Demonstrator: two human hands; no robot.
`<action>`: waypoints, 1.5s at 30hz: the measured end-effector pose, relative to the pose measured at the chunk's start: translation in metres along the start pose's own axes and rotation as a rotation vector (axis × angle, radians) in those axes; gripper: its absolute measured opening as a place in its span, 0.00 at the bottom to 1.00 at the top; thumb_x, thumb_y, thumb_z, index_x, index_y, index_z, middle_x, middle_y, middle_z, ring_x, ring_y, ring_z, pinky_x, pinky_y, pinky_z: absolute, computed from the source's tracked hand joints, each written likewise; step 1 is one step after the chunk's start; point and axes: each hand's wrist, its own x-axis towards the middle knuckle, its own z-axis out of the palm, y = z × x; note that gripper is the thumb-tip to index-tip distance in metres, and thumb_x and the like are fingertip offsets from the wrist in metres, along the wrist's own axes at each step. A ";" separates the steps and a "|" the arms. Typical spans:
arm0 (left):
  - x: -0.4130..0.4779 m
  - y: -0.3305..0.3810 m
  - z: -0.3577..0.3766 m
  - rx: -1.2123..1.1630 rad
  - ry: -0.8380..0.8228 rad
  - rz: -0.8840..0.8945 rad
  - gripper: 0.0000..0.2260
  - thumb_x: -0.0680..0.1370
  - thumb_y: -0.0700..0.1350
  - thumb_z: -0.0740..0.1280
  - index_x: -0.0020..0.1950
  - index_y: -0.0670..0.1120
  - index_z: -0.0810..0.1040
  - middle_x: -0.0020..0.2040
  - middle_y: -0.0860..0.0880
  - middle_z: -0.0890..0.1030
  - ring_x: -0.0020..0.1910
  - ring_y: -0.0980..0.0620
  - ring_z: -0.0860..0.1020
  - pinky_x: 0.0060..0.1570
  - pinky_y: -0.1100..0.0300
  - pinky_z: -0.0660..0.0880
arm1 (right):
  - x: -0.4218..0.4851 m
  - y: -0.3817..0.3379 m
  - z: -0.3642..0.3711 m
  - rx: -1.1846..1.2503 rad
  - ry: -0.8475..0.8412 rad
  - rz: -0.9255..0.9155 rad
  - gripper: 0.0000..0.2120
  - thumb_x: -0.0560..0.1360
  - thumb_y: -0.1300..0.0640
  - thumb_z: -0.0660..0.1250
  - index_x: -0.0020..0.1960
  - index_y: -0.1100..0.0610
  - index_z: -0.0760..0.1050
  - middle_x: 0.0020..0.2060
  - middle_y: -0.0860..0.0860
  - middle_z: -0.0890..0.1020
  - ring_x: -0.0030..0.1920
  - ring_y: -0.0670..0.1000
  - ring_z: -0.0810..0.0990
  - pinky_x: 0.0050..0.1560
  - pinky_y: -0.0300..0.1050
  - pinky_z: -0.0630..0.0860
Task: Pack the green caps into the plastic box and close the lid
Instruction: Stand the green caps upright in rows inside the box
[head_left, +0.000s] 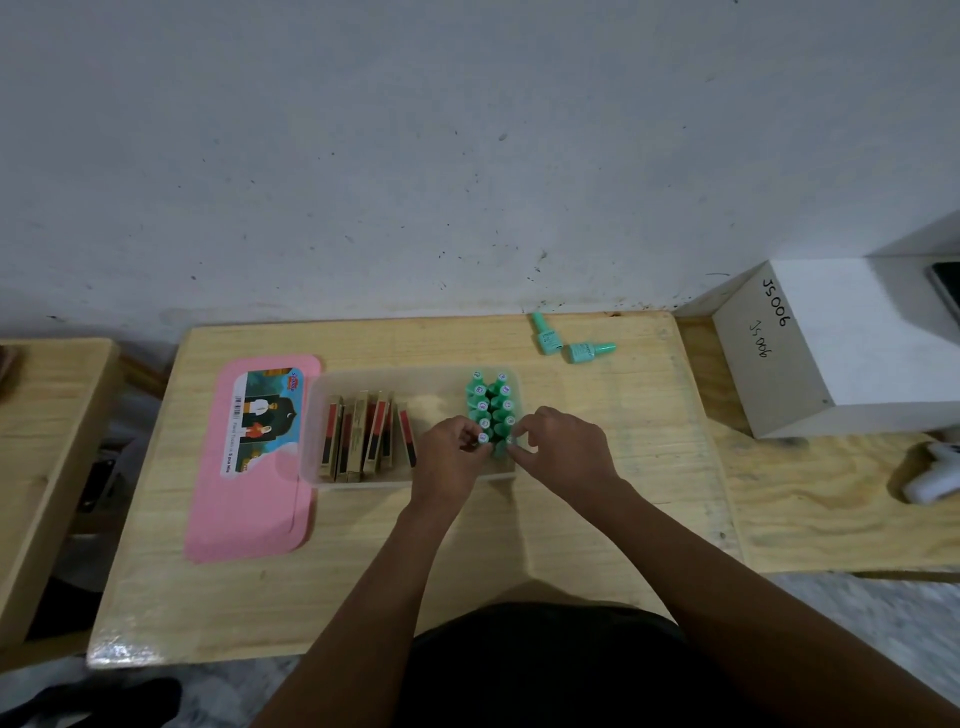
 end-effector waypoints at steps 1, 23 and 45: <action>0.000 -0.001 0.000 0.002 -0.003 0.000 0.07 0.70 0.37 0.75 0.46 0.43 0.81 0.39 0.50 0.82 0.38 0.55 0.80 0.37 0.72 0.73 | -0.001 0.000 0.000 -0.002 0.002 -0.003 0.11 0.75 0.43 0.66 0.52 0.45 0.80 0.45 0.45 0.80 0.44 0.47 0.80 0.40 0.44 0.74; 0.023 0.023 -0.023 0.090 0.038 0.201 0.07 0.71 0.47 0.75 0.45 0.45 0.81 0.39 0.51 0.81 0.39 0.56 0.78 0.40 0.63 0.76 | 0.013 0.050 -0.047 0.258 0.165 0.240 0.11 0.76 0.42 0.65 0.50 0.47 0.81 0.43 0.43 0.82 0.40 0.43 0.77 0.36 0.39 0.71; 0.182 0.092 0.108 0.114 -0.113 -0.378 0.25 0.75 0.55 0.64 0.60 0.35 0.75 0.56 0.38 0.81 0.53 0.39 0.79 0.44 0.57 0.71 | 0.134 0.158 -0.014 0.601 -0.153 0.753 0.28 0.72 0.35 0.61 0.53 0.59 0.79 0.42 0.52 0.80 0.43 0.52 0.79 0.44 0.47 0.76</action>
